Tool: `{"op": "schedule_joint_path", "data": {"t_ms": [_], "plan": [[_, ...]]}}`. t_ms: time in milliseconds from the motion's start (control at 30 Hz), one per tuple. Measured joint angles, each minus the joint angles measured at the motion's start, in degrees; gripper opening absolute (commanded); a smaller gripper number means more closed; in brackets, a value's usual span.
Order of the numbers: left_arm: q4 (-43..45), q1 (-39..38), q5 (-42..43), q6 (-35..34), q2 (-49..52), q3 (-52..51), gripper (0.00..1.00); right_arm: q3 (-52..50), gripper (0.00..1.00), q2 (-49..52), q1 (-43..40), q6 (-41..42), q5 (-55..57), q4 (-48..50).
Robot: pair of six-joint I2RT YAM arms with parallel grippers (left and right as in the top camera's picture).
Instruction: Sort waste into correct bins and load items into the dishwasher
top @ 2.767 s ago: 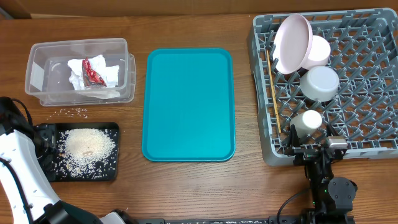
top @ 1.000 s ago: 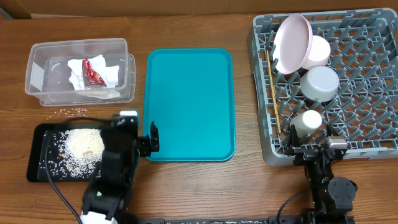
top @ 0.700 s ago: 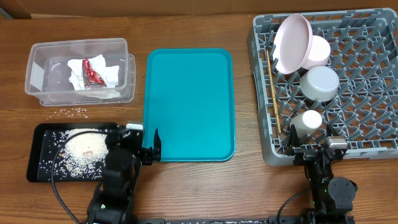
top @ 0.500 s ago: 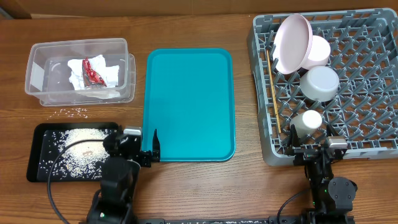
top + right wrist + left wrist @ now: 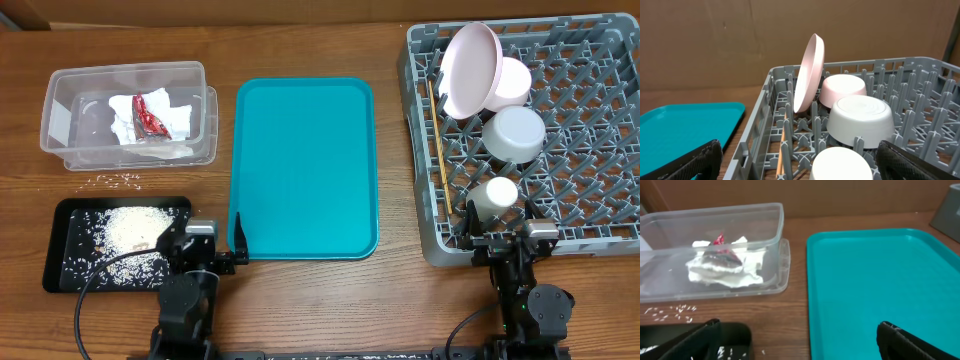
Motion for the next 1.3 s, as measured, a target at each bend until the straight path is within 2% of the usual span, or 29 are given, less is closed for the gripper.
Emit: {"op": "schedule_joint_path", "data": {"t_ms": [300, 567, 1300], "plan": [[-1.51, 3.15, 0.02, 0.00, -6.36, -0.02, 1.00, 0.00, 1.00, 0.00, -0.02, -0.02, 0.02, -0.02], [-1.70, 6.25, 1.68, -0.02, -7.80, 0.00, 1.00, 0.00, 1.00, 0.00, 0.00, -0.02, -0.02, -0.02], [-2.10, 6.51, 4.50, -0.02, -10.58, -0.02, 1.00, 0.00, 1.00, 0.00, -0.02, -0.07, 0.00, -0.02]]}}
